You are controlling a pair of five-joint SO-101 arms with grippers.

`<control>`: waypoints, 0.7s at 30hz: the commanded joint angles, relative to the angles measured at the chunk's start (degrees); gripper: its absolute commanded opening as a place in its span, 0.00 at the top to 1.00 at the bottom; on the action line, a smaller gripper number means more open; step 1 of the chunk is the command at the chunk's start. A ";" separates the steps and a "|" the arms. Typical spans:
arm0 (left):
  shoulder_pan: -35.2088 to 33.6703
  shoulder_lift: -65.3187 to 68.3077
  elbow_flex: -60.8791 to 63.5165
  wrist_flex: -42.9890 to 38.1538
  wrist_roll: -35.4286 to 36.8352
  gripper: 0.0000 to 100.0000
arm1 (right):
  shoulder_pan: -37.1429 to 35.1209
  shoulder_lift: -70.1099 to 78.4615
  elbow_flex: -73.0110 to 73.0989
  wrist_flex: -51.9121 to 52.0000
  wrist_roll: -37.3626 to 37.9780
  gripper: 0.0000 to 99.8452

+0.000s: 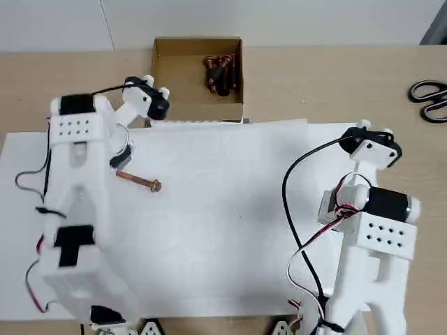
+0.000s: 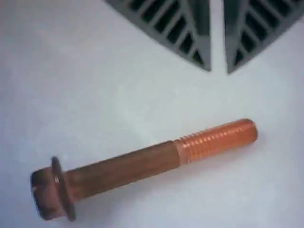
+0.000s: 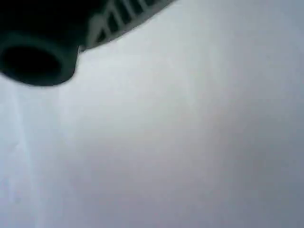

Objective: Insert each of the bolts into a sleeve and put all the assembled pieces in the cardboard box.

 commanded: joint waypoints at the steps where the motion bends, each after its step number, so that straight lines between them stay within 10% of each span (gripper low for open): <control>1: -0.09 1.93 -7.25 2.81 -4.57 0.98 | 0.48 -1.54 -0.44 -0.66 0.53 1.00; 21: 2.81 2.29 5.32 2.73 -30.95 0.91 | 0.48 -1.10 -0.44 -1.01 0.79 1.00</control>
